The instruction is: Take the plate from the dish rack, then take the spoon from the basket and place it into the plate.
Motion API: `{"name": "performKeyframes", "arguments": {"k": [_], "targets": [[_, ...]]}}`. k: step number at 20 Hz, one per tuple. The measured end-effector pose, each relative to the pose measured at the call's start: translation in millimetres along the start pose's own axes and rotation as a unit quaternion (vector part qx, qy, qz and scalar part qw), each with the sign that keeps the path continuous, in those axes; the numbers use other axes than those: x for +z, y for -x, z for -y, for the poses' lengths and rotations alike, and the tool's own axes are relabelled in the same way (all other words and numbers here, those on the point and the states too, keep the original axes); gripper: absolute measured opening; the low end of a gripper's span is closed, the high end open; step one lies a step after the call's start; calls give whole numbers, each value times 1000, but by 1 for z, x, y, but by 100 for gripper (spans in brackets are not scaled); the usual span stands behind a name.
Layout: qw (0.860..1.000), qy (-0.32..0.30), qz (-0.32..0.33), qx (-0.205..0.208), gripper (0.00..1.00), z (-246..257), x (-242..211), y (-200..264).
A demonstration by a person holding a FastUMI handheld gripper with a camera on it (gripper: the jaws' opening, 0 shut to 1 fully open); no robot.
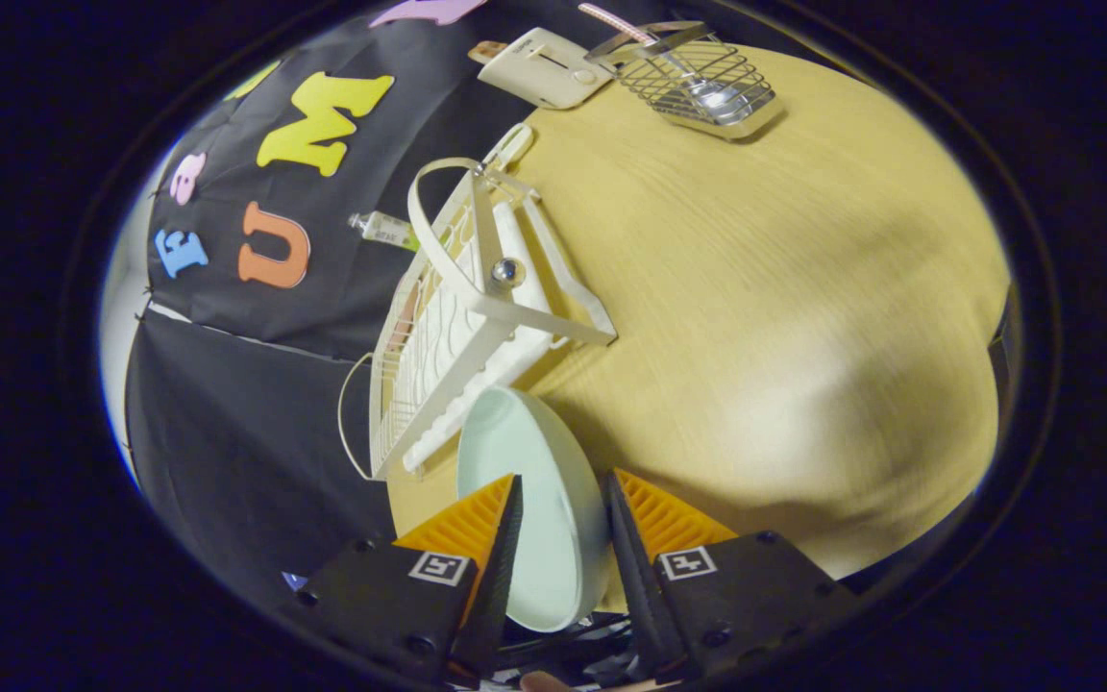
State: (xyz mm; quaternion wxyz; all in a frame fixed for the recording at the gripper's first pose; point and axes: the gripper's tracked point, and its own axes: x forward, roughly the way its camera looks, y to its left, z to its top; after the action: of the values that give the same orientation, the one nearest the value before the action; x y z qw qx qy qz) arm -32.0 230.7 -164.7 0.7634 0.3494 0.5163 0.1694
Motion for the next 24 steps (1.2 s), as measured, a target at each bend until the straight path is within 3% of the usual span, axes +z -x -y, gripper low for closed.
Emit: {"name": "performKeyframes", "arguments": {"k": [6,7,8,10,12,14,19,24], "targets": [[995,99,28,-3,62,-2,11,28],[992,124,36,-7,69,-1,14,35],[986,156,49,-17,71,1,19,41],[967,232,87,-53,83,7,35,51],[936,303,144,-109,94,16,62,69],[906,350,194,-140,95,16,84,90],[885,360,261,-137,95,11,113,122],[850,377,339,-144,95,12,151,162]]}}
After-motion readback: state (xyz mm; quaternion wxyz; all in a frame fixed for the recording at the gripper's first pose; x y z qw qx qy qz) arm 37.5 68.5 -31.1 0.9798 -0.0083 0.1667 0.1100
